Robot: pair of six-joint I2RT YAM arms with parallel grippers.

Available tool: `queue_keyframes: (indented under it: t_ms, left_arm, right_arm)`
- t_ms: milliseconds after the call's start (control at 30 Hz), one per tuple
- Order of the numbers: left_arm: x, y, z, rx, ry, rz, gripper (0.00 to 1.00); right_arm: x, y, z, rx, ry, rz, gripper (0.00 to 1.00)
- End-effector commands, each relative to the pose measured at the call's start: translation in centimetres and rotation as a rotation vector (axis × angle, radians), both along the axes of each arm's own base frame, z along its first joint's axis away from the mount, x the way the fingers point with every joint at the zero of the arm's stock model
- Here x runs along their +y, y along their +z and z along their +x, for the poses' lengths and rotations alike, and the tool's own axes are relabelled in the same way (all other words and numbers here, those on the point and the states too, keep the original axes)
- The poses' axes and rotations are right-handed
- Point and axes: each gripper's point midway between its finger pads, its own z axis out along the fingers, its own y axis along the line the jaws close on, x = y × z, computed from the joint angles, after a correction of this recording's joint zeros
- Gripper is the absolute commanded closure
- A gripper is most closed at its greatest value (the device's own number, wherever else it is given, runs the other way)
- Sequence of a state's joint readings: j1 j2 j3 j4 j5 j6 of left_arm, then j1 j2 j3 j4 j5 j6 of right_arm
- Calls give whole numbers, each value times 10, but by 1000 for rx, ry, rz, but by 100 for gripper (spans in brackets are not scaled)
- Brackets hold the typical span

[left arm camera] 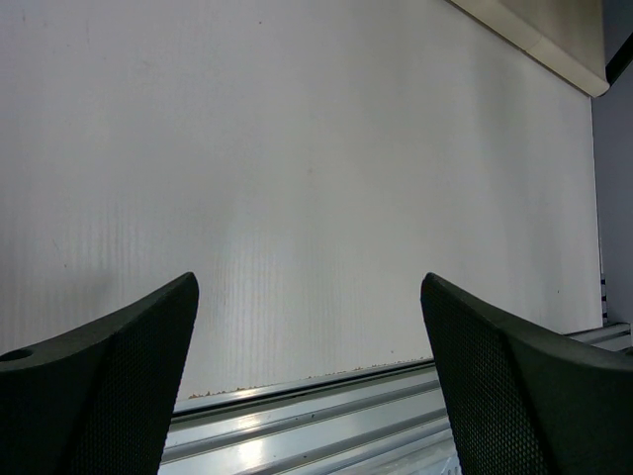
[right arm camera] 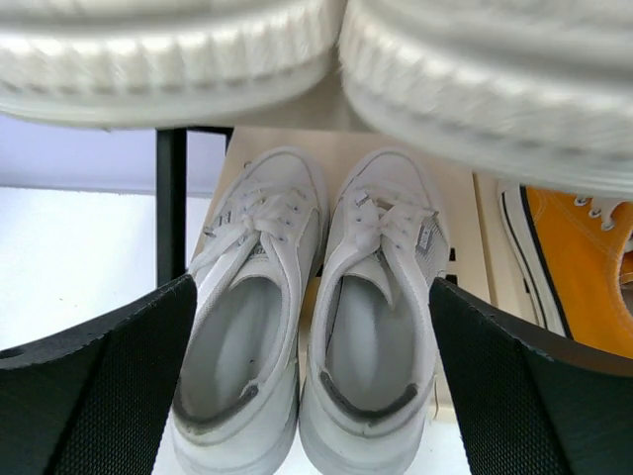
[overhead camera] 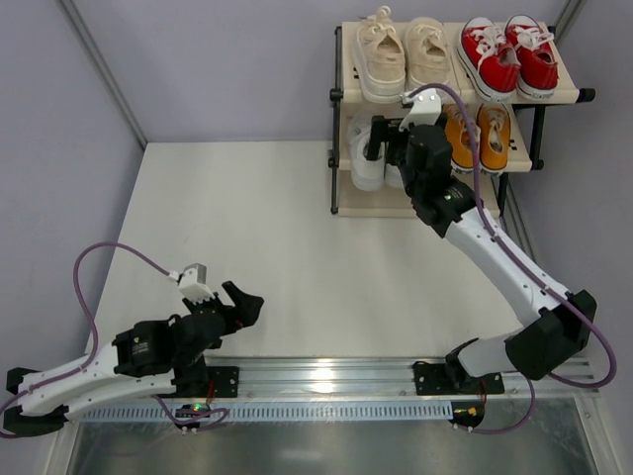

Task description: Place and organize the shoes onto the shoe shelf

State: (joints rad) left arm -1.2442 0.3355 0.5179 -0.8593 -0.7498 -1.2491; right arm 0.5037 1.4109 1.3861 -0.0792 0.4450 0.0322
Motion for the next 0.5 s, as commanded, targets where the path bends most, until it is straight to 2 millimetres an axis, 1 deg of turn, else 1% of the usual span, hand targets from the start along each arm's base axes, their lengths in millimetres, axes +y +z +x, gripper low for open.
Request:
queue_keyframes:
  t_ms: [0, 33, 100, 133, 200, 233, 300, 333, 367, 400, 433, 467]
  left_arm:
    - [1, 6, 3, -20, 19, -9, 9]
    - [1, 7, 3, -20, 18, -7, 9]
    - [1, 6, 4, -22, 17, -6, 9]
    - [0, 7, 4, -24, 17, -8, 9]
    - [-2, 8, 4, -30, 9, -7, 9]
    - [-2, 9, 5, -33, 6, -7, 9]
    - [-9, 11, 5, -41, -8, -17, 9]
    - [-10, 13, 6, -50, -17, -10, 9]
    - [-15, 15, 7, -55, -25, -18, 10]
    - [-18, 14, 7, -52, -31, -10, 11]
    - [-21, 14, 8, -54, -38, -2, 11]
    - [-24, 13, 8, -54, -44, 0, 12]
  right_arm:
    - [-10, 53, -27, -128, 13, 92, 0]
    - [-11, 45, -30, -117, 15, 94, 0]
    - [-12, 44, -42, -123, 35, 129, 0]
    - [-16, 35, -54, -113, 39, 138, 1]
    - [-17, 25, -69, -104, 48, 170, 1]
    - [-23, 9, -82, -87, 47, 171, 1]
    - [-25, -10, -93, -60, 52, 196, 5]
    - [-29, -27, -102, -40, 54, 198, 17]
    - [-29, -36, -105, -25, 60, 204, 31]
    - [-26, -42, -110, -20, 83, 225, 62]
    - [-26, -59, -113, 10, 84, 237, 95]
    - [-22, -58, -120, -4, 122, 260, 96]
